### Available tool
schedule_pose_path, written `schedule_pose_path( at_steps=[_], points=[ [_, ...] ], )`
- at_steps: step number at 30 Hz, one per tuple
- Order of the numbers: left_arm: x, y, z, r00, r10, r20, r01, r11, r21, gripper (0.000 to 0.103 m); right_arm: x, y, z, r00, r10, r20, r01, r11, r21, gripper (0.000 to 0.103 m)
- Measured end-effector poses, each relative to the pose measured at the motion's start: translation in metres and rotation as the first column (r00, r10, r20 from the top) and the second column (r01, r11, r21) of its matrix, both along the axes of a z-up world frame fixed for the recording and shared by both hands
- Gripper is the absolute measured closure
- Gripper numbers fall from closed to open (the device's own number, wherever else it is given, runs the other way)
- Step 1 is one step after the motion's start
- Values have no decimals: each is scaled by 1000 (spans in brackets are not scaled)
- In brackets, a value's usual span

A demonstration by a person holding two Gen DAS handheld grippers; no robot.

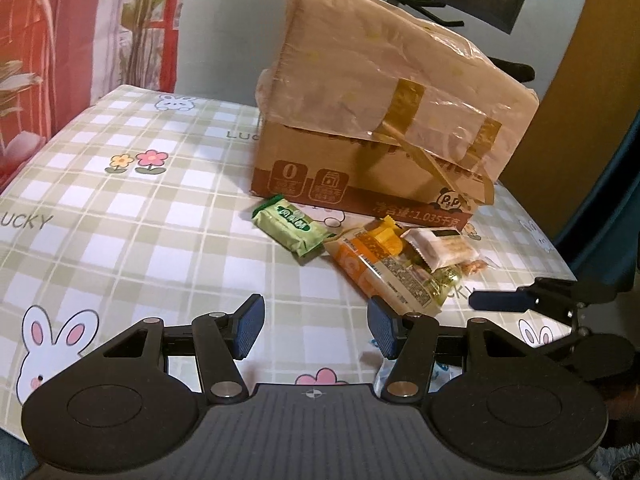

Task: Organize snacks
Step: 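Close the right gripper on the blue-and-white printed pastry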

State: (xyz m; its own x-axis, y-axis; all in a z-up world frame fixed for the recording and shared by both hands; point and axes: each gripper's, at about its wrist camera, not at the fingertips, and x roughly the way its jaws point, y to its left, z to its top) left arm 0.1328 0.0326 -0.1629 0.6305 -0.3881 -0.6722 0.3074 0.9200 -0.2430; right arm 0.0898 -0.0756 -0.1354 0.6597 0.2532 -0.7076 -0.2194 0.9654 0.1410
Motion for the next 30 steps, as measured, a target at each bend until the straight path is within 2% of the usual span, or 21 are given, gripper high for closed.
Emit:
schedule_pose_path(
  at_steps=[5, 10, 15, 19, 22, 26, 30],
  points=[
    [-10, 7, -2, 1000, 20, 2, -20, 1000, -10, 44, -5, 18, -9, 996, 90, -19, -91, 995, -37, 24],
    [-14, 15, -2, 999, 39, 5, -39, 999, -23, 44, -7, 39, -19, 984, 176, -26, -178, 977, -116, 24],
    [-16, 19, 0, 999, 46, 11, -46, 999, -29, 44, 0, 48, -27, 979, 203, -30, -205, 969, -138, 23],
    [-16, 20, -2, 999, 46, 8, -45, 999, -30, 44, 2, 48, -33, 977, 205, -66, -212, 969, -129, 24],
    [-16, 19, -3, 999, 42, 3, -42, 999, -27, 44, -1, 47, -36, 977, 196, -86, -206, 970, -128, 32],
    [-16, 20, -4, 999, 45, -4, -45, 999, -25, 44, -7, 39, -33, 981, 178, -80, -185, 980, -79, 44],
    [-14, 19, -5, 999, 51, -11, -51, 998, -21, 44, -16, 33, -24, 986, 162, -31, -163, 986, -39, 48]
  ],
)
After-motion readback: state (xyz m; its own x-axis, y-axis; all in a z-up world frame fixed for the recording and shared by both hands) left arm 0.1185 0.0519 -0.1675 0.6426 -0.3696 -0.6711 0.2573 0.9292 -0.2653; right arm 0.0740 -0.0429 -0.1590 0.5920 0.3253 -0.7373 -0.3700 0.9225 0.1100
